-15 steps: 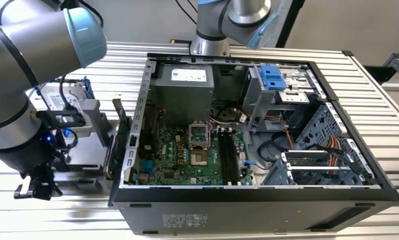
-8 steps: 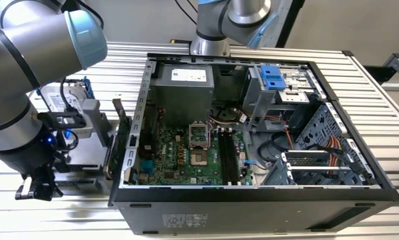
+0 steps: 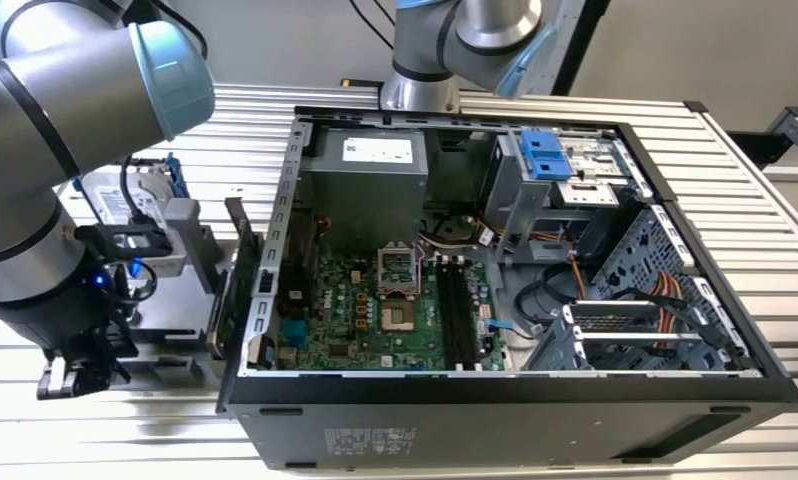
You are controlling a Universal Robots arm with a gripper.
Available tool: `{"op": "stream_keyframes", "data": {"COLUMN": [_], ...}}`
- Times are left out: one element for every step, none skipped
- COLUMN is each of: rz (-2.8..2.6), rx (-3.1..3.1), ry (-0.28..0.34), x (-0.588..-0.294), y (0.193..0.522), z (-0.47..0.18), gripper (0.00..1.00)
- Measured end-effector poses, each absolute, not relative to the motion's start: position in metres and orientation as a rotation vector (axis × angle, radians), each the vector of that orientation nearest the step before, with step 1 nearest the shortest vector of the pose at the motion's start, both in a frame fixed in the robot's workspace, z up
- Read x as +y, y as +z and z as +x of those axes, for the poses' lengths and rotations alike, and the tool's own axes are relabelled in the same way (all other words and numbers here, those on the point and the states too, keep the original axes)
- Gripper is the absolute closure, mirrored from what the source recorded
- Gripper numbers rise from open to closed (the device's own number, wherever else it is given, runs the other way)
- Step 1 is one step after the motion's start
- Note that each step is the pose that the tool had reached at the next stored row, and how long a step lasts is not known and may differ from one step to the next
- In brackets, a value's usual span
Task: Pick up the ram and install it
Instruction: 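Pick up the ram and move it above insertion slot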
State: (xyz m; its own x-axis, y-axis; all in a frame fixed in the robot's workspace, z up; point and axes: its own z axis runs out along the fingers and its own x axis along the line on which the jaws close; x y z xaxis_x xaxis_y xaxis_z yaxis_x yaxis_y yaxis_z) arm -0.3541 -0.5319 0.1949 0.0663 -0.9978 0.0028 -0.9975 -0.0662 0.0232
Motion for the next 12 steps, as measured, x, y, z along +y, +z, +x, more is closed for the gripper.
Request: {"op": "stream_keyframes", "data": {"rz": [2.280,2.280,2.280,2.280,2.280,2.280,2.280,2.280,2.280,2.280,2.280,2.280], "rx": [-2.134,-2.134,-2.134,-2.134,-2.134,-2.134,-2.134,-2.134,-2.134,-2.134,-2.134,-2.134], "ry": [-0.022,-0.022,-0.022,-0.022,-0.022,-0.022,-0.022,-0.022,-0.022,-0.022,-0.021,-0.022], "x": [-0.5319,-0.5320,-0.5320,-0.5320,-0.5320,-0.5321,-0.5321,-0.5321,-0.5322,-0.5322,-0.5322,-0.5323], "y": [0.1948,0.1948,0.1947,0.1947,0.1946,0.1946,0.1945,0.1945,0.1944,0.1944,0.1944,0.1943], "z": [-0.3541,-0.3541,-0.3541,-0.3541,-0.3541,-0.3541,-0.3541,-0.3541,-0.3541,-0.3541,-0.3541,-0.3541], "gripper": [1.00,1.00,1.00,1.00,1.00,1.00,1.00,1.00,1.00,1.00,1.00,1.00]}}
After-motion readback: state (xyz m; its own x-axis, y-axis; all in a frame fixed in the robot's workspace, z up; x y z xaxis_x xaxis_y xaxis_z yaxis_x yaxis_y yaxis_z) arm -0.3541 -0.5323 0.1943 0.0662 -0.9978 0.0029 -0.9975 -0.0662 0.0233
